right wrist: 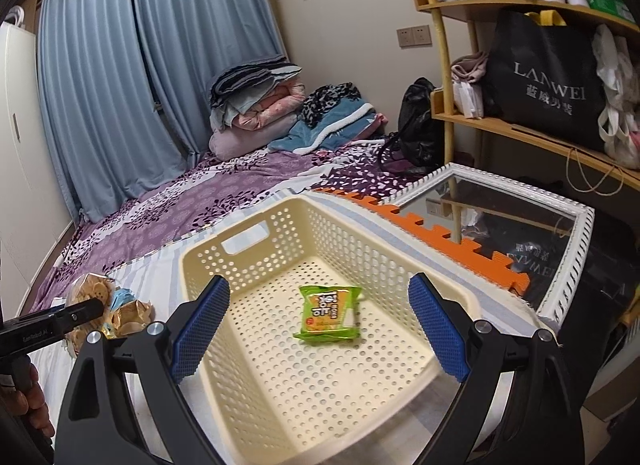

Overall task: Organize snacks
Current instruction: 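Carry the clear cookie bag into the basket and open the left tool, then move both tools back to the snacks and grasp the yellow bibizan packet with the right tool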

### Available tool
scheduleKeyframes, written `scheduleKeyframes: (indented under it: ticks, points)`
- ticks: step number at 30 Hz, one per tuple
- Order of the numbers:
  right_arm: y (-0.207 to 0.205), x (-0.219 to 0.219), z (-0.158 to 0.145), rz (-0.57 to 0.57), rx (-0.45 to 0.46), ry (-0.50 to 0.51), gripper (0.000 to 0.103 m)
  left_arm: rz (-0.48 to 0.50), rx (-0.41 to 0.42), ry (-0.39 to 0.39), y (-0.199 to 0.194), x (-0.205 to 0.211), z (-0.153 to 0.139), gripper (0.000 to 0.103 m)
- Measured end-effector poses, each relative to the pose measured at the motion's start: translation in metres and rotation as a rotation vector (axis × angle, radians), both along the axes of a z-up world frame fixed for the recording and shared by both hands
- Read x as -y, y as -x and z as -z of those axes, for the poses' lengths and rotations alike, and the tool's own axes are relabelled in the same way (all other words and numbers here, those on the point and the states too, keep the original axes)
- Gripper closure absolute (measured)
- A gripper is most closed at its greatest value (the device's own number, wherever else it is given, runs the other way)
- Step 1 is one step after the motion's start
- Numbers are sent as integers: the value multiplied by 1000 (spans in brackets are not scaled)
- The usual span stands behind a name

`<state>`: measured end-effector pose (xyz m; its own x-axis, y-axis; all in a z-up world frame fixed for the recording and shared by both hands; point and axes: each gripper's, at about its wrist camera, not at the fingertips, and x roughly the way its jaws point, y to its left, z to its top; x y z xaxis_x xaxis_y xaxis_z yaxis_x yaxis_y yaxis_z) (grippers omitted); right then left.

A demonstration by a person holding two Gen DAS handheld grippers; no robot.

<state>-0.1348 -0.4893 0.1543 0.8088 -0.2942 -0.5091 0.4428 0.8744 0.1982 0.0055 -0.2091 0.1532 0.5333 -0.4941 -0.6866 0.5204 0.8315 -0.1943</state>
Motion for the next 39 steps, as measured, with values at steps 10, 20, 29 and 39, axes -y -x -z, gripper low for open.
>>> scheduleKeyframes:
  ticks: [10, 20, 29, 39]
  points:
    - [19, 26, 1, 48, 6, -7, 13, 155, 7, 1, 16, 83, -6, 48]
    - [39, 37, -1, 69, 24, -18, 13, 278, -12, 50, 29, 140, -3, 43]
    - [56, 34, -4, 55, 61, -41, 13, 219, 55, 38, 39, 124, -21, 25]
    - [81, 10, -19, -19, 130, -36, 13, 115, 129, -4, 64, 76, -43, 19]
